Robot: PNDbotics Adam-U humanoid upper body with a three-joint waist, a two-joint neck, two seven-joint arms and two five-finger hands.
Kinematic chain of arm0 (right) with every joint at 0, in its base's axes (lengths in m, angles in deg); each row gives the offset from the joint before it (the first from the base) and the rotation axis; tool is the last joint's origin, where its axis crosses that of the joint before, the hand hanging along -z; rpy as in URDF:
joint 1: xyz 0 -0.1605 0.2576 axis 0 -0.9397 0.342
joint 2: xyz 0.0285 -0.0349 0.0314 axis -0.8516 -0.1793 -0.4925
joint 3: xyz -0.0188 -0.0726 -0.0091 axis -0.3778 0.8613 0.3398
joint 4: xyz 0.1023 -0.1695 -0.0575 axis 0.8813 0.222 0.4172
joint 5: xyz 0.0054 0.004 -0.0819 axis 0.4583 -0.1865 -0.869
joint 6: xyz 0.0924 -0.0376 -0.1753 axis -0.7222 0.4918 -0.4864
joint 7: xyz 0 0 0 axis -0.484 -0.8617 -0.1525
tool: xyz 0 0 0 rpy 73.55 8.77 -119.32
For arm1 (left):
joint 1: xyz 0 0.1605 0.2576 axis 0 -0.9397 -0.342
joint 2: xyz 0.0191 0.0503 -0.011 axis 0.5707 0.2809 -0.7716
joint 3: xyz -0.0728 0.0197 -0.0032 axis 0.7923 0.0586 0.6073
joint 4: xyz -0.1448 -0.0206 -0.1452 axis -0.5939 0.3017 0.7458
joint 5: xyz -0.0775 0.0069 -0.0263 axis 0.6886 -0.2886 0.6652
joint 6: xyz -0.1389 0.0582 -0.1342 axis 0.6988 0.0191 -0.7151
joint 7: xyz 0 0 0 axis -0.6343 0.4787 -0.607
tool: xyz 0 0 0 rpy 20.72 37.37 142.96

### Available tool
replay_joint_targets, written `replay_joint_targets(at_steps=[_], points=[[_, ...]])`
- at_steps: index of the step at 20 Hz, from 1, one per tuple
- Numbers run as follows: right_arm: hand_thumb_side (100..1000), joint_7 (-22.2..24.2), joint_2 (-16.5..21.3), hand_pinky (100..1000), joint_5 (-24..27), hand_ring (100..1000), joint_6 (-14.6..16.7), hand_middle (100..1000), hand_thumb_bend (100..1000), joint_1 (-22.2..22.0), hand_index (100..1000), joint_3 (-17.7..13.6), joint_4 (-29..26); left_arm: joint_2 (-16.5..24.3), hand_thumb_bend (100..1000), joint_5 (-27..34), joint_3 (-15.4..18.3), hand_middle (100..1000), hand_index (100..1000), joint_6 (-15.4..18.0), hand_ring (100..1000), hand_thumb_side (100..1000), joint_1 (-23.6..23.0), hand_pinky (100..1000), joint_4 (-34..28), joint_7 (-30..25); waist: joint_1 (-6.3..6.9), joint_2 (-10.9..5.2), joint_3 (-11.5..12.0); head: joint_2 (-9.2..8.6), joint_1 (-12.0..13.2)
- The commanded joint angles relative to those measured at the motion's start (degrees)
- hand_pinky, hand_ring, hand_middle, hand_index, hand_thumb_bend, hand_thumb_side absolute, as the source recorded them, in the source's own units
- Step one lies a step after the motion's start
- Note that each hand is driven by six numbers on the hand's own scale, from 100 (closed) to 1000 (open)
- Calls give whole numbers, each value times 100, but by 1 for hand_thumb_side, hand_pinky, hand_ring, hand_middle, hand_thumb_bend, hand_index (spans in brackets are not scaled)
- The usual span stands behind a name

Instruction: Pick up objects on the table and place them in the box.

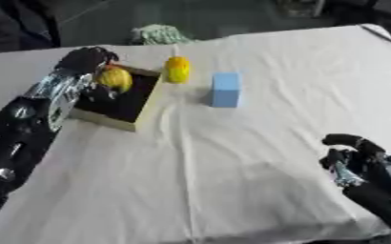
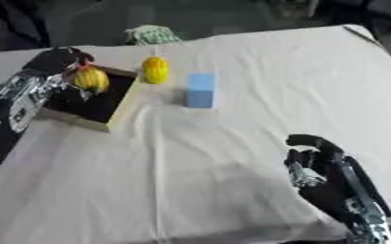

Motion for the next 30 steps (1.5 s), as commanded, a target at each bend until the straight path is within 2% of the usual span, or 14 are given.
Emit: replay_joint_targets(at_steps=[1,4,6,7,8,11,17,19,20,21,25,26,30], points=[[297,-11,68,616,-13,593,17,722,100,29,770,-42,-79,159,459,-98,10,848,969,-10,815,526,116,841,-202,21,-15,-88,7,26,-22],[298,-6,71,616,-14,592,18,722,100,29,770,-39,-78,167,475,-152,-40,881,978,21,845,548,145,867,-353,-36,-16,-89,7,26,-19],[297,-2,73,616,-12,592,18,722,100,29,770,-36,-78,157,444,-148,-55,873,974,15,841,515,169,865,-459,-31,-16,-90,5,26,-20],[295,-2,76,616,-12,592,17,721,100,30,770,-35,-77,148,420,-116,-61,863,969,5,832,535,184,861,-508,-9,-16,-90,4,26,-20],[298,1,79,616,-10,592,17,722,100,32,770,-31,-77,129,405,-70,-69,855,966,2,827,477,204,858,-549,20,-14,-90,1,26,-17],[304,23,85,616,1,592,18,722,100,35,770,-7,-79,29,337,161,-84,826,951,55,810,432,277,853,-588,76,-8,-89,-24,26,-1],[312,45,89,616,25,592,13,721,100,50,770,16,-83,-342,267,772,-178,805,937,566,798,492,433,857,-655,-28,6,-61,-113,26,21],[319,57,86,617,34,592,11,721,100,62,770,29,-84,-445,286,994,-237,801,935,786,793,540,478,854,-710,-107,11,-46,-144,26,35],[322,65,84,617,39,592,11,721,100,70,770,36,-85,-479,335,1106,-262,801,936,898,794,589,498,855,-718,-148,13,-37,-162,26,42],[321,73,82,617,44,592,10,721,100,78,770,43,-86,-501,307,1217,-282,801,936,1009,795,579,519,855,-708,-195,14,-30,-178,26,48],[322,104,75,617,65,592,12,721,100,145,770,72,-98,-536,353,1645,-290,807,940,1433,804,645,600,860,-545,-357,18,23,-264,26,80],[327,114,72,617,72,591,13,721,100,171,770,81,-103,-535,375,1746,-283,807,940,1510,805,683,618,861,-500,-390,24,48,-292,26,93],[348,155,67,617,100,591,5,721,100,250,770,125,-115,-519,447,2157,-286,809,942,1676,810,744,670,865,-402,-513,55,142,-394,26,150]])
